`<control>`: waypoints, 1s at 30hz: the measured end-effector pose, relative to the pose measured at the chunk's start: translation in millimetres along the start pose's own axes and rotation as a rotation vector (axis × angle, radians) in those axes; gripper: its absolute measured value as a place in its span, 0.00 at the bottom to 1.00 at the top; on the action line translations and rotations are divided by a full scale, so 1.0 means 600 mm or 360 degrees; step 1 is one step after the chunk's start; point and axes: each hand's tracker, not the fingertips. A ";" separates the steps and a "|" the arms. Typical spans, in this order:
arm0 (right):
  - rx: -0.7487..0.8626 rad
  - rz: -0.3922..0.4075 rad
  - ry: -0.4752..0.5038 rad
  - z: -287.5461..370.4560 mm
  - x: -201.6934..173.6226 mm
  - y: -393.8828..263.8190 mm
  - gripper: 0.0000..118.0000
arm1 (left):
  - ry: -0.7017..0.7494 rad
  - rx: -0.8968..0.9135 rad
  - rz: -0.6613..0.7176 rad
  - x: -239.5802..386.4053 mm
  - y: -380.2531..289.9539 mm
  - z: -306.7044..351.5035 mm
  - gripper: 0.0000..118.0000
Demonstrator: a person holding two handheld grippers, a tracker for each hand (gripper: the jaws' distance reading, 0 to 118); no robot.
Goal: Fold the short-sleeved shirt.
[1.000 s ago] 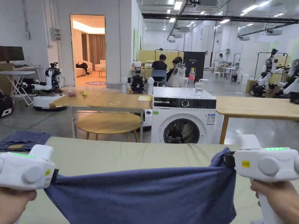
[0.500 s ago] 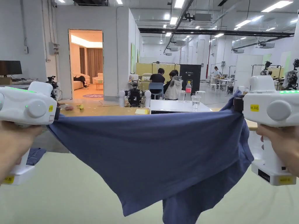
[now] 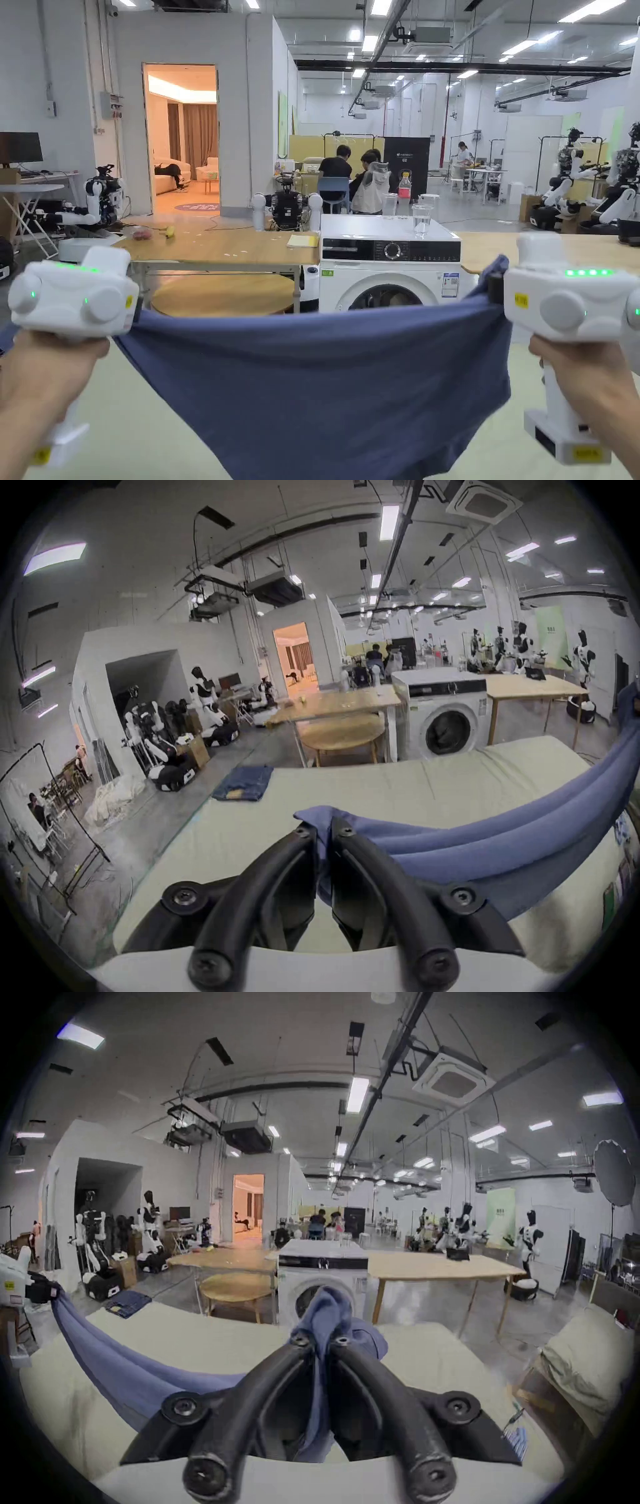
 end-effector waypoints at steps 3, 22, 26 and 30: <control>-0.0026 0.0015 -0.0016 -0.023 0.013 -0.054 0.01 | -0.0026 -0.0041 0.0019 0.012 -0.041 -0.016 0.01; -0.0279 0.0101 0.0114 0.299 0.073 -0.294 0.01 | -0.0332 -0.0233 0.0048 -0.026 -0.343 0.242 0.01; -0.0493 0.0054 0.0118 0.367 0.084 -0.442 0.01 | -0.0372 -0.0440 -0.0002 -0.013 -0.504 0.294 0.01; -0.0691 0.0089 0.0089 0.409 0.083 -0.561 0.01 | -0.0375 -0.0671 0.0082 -0.004 -0.635 0.312 0.01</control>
